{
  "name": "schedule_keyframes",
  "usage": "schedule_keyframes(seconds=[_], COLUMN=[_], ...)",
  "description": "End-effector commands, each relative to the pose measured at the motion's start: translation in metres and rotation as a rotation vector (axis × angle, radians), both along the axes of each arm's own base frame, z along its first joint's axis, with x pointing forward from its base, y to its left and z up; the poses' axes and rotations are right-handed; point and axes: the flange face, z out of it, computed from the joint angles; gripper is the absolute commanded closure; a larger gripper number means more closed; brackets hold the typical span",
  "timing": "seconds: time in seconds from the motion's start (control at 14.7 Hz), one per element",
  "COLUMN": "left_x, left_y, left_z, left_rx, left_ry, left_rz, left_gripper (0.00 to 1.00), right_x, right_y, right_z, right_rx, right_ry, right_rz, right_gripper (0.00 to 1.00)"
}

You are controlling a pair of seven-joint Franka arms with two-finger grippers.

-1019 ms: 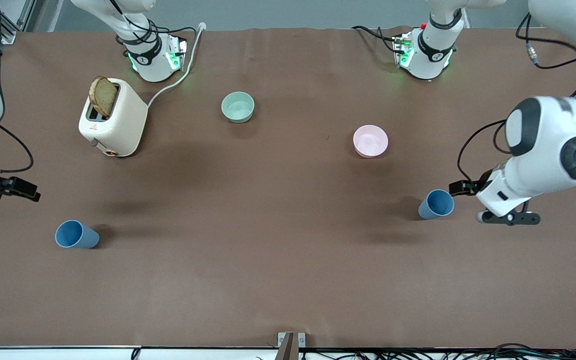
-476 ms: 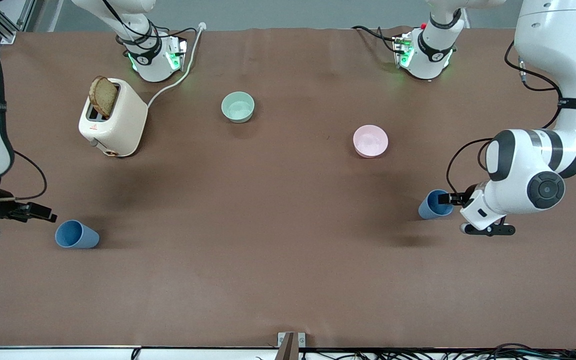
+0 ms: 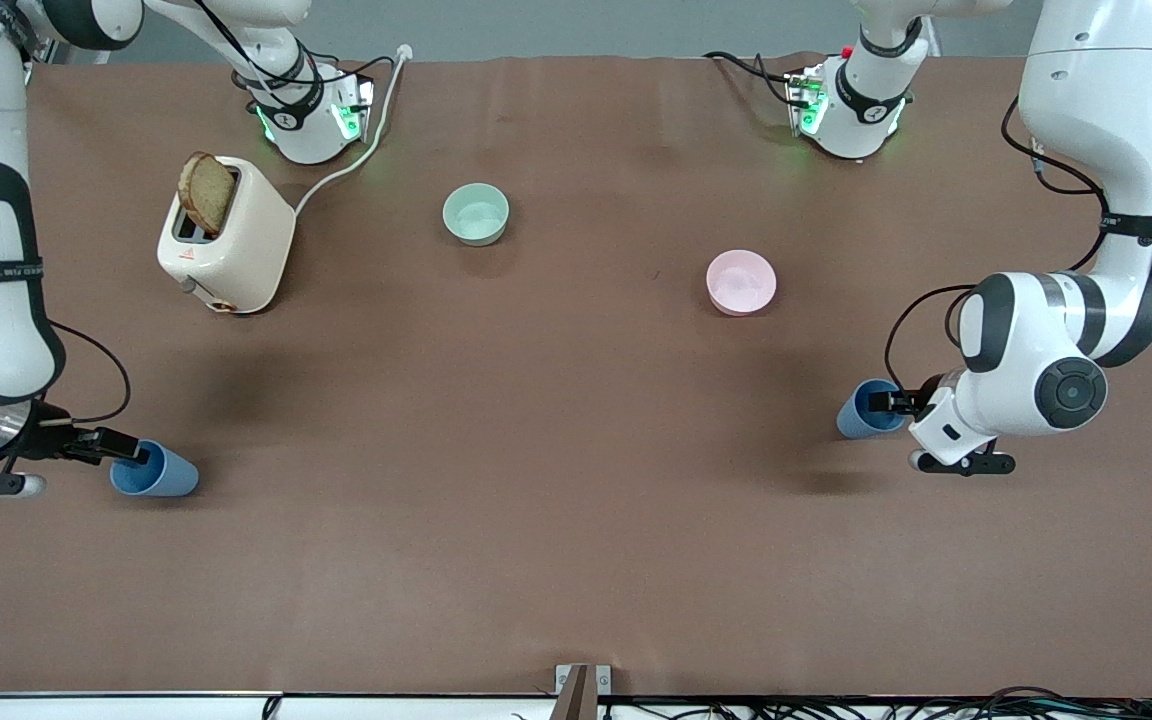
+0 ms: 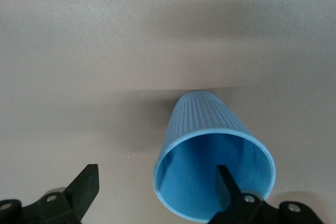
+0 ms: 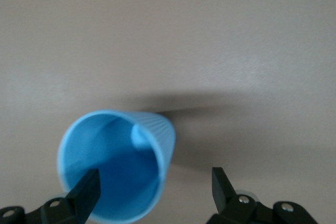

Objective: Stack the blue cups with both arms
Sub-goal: 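Lower both grippers around the blue cups and close them, then carry the blue cup with the left gripper toward the table center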

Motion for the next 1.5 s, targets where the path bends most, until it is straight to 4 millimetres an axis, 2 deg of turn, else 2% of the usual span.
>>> schedule_keyframes(seconds=[0.0, 0.07, 0.2, 0.27, 0.41, 0.61, 0.88, 1.02, 1.16, 1.22, 1.36, 1.43], left_x=[0.001, 0.001, 0.001, 0.001, 0.001, 0.001, 0.001, 0.005, 0.014, 0.02, 0.031, 0.035], left_y=[-0.001, 0.0, 0.0, 0.0, 0.0, -0.001, 0.001, -0.001, -0.007, -0.017, -0.057, -0.077], left_z=[-0.006, -0.008, -0.008, -0.007, -0.007, -0.007, -0.002, 0.012, 0.055, 0.081, 0.126, 0.141], left_rx=[0.0, 0.001, -0.001, 0.0, 0.001, -0.001, -0.004, -0.004, -0.009, -0.018, -0.047, -0.071], left_ry=[-0.003, 0.0, 0.0, -0.001, -0.001, 0.0, 0.002, -0.01, -0.034, -0.055, -0.091, -0.115], left_rz=[-0.008, -0.007, -0.006, -0.004, 0.003, 0.013, -0.003, -0.004, -0.043, -0.075, -0.137, -0.164], left_gripper=[0.27, 0.32, 0.36, 0.4, 0.54, 1.0, 1.0, 1.0, 1.0, 1.0, 1.0, 1.0], right_x=[0.005, 0.006, 0.007, 0.008, 0.009, 0.009, 0.017, 0.017, 0.023, 0.025, 0.021, 0.016], right_y=[-0.008, -0.006, -0.003, 0.0, 0.003, 0.005, -0.001, -0.002, -0.012, -0.006, 0.007, 0.016], right_z=[-0.001, -0.001, -0.001, -0.001, -0.001, -0.001, 0.021, 0.046, 0.084, 0.104, 0.15, 0.175], right_rx=[0.015, 0.015, 0.014, 0.014, 0.016, 0.015, 0.001, -0.024, -0.11, -0.13, -0.148, -0.153], right_ry=[-0.027, -0.027, -0.028, -0.028, -0.026, -0.024, -0.051, -0.058, -0.067, -0.062, -0.078, -0.082], right_rz=[0.007, 0.01, 0.013, 0.013, 0.011, 0.018, 0.021, 0.04, 0.045, 0.06, 0.077, 0.072], right_gripper=[0.2, 0.33, 0.68, 0.8, 0.91, 0.98, 1.0, 1.0, 0.99, 0.99, 0.99, 0.99])
